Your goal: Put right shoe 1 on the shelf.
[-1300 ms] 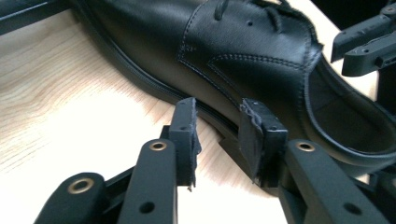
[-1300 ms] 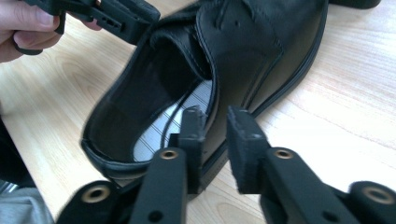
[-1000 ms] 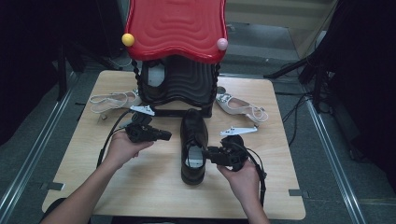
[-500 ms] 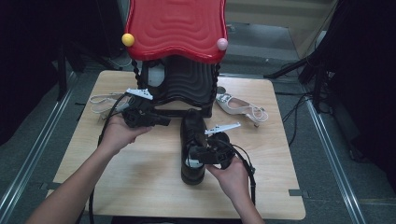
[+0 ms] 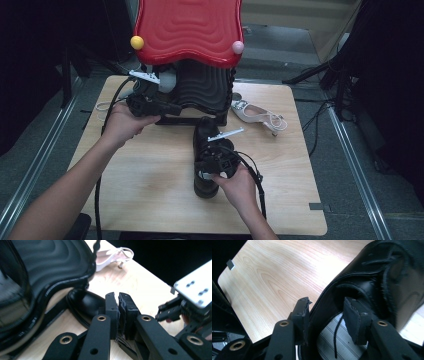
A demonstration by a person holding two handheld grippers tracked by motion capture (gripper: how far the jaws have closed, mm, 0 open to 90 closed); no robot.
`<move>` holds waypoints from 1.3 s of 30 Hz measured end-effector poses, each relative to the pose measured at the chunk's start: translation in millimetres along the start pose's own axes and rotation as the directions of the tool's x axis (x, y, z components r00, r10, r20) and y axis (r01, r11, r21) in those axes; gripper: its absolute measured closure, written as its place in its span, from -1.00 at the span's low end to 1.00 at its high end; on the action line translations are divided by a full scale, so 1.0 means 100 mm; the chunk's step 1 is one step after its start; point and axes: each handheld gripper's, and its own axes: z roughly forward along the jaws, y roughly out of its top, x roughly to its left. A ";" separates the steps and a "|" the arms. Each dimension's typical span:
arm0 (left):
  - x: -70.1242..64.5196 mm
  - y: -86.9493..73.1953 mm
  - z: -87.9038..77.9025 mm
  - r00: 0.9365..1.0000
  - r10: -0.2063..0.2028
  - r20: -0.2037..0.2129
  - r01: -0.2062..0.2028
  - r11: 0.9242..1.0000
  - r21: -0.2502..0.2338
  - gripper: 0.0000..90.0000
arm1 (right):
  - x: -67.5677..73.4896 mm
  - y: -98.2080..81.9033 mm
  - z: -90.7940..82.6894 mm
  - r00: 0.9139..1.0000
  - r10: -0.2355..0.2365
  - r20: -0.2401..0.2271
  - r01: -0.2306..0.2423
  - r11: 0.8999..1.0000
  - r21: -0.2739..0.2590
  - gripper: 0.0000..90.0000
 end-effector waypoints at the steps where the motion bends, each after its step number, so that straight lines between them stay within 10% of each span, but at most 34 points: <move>1: 0.01 0.03 -0.02 1.000 0.001 0.001 -0.001 1.000 -0.004 0.91 | 0.01 0.01 0.02 1.000 -0.002 0.000 0.002 1.000 0.006 0.27; 23: 0.12 0.61 -0.36 0.997 0.026 -0.069 -0.031 0.997 -0.068 0.91 | 0.13 0.12 0.48 0.995 -0.014 0.095 0.002 0.993 0.120 0.26; 39: 0.10 1.22 -0.53 0.988 0.049 -0.148 -0.064 0.993 -0.103 0.90 | 0.11 0.12 0.50 0.993 0.023 0.114 -0.040 0.988 0.146 0.42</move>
